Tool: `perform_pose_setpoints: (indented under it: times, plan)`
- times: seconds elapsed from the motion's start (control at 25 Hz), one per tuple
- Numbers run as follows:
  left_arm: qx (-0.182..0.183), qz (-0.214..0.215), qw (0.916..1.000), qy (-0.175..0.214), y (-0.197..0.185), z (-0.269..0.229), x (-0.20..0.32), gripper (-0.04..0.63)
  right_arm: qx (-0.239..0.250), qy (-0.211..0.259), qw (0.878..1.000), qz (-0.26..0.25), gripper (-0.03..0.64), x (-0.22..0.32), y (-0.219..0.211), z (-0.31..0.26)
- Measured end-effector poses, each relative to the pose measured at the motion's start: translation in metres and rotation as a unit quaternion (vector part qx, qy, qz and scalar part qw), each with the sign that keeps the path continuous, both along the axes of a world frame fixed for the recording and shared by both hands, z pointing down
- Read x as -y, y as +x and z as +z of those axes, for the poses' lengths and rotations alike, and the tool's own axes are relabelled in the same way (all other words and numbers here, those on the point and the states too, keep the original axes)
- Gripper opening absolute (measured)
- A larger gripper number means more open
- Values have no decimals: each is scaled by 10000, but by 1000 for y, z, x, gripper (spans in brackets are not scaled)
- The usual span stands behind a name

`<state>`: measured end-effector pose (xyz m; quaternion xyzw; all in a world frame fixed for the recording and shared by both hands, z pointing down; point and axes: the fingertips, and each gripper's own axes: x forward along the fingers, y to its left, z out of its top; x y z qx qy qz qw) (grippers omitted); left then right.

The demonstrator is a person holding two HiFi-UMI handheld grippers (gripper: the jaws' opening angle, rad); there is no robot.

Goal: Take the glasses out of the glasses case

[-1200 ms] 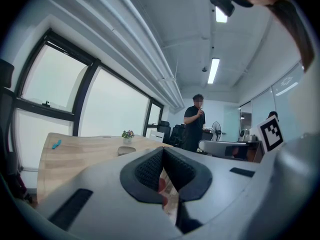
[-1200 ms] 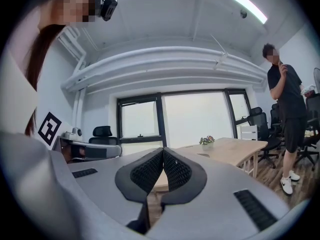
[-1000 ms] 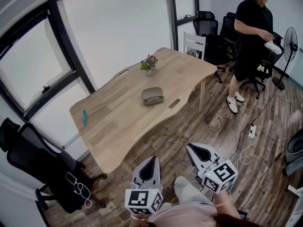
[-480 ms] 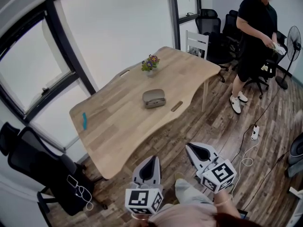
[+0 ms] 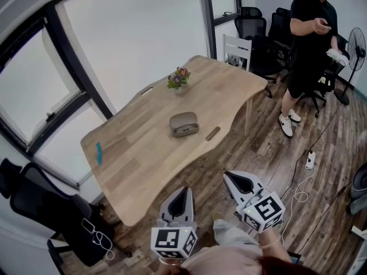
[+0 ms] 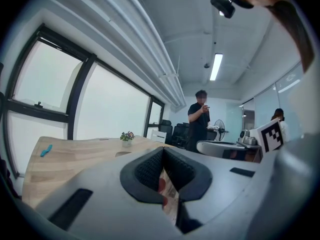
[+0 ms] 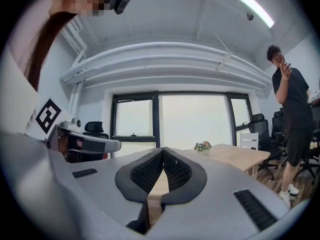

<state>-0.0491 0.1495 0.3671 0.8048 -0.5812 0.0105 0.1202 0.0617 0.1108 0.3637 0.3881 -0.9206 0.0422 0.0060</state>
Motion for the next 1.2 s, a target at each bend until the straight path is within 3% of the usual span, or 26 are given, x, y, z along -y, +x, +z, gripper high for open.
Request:
perform_pose_setpoints:
  times: [1.2]
  plan:
    - [123,55,9999,-22,35,-3,116,2,46,58,9999,-79,0,114,24,2]
